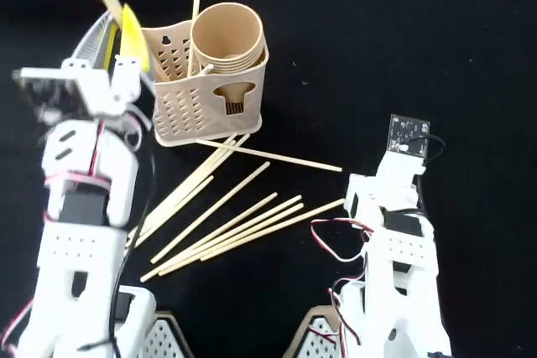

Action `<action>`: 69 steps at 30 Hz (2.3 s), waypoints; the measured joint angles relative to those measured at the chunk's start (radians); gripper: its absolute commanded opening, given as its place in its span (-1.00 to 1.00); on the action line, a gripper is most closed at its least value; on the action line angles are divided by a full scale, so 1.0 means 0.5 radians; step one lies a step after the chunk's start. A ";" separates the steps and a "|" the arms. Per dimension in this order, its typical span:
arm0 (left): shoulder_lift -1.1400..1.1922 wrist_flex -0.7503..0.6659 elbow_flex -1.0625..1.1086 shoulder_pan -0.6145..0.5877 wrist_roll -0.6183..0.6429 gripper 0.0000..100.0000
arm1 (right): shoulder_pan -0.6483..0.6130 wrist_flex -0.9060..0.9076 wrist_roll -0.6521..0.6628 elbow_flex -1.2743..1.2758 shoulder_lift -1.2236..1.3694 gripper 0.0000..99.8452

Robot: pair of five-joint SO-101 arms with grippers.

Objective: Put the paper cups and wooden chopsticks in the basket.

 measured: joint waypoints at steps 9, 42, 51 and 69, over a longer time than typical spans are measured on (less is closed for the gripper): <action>0.497 0.000 -0.215 0.000 0.074 -0.94 | 0.000 0.000 0.000 0.000 0.000 -0.97; 0.276 0.390 -0.110 -0.015 0.074 -0.75 | -0.064 -0.037 0.000 0.000 0.000 -0.97; -0.350 1.556 -0.169 0.037 -0.114 -0.75 | -0.061 -0.037 0.000 0.000 0.000 -0.97; -0.402 1.985 0.918 0.847 -0.905 -0.60 | 0.003 -0.037 0.000 0.028 0.000 -0.97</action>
